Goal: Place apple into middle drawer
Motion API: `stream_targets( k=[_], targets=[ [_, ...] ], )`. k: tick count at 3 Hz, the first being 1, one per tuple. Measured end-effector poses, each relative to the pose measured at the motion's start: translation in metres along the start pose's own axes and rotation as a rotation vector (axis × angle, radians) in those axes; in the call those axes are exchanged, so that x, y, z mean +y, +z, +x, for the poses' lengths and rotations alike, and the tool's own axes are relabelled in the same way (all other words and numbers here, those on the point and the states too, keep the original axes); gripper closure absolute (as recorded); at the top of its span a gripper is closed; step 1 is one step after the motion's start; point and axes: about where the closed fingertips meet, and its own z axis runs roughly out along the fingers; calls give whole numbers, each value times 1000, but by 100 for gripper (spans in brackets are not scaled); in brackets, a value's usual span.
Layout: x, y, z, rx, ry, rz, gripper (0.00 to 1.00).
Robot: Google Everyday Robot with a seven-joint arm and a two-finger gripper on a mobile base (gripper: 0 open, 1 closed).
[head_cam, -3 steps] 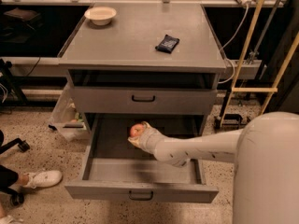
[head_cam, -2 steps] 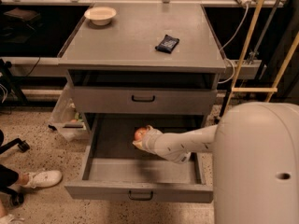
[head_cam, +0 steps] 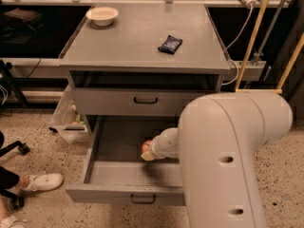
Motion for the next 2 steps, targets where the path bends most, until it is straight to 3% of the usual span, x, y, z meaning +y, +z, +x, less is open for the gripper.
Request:
stream_targets(
  k=[1,2],
  targets=[
    [9,11,19,54,-5,-73,100],
    [11,10,21,59,-5,-84,81]
  ],
)
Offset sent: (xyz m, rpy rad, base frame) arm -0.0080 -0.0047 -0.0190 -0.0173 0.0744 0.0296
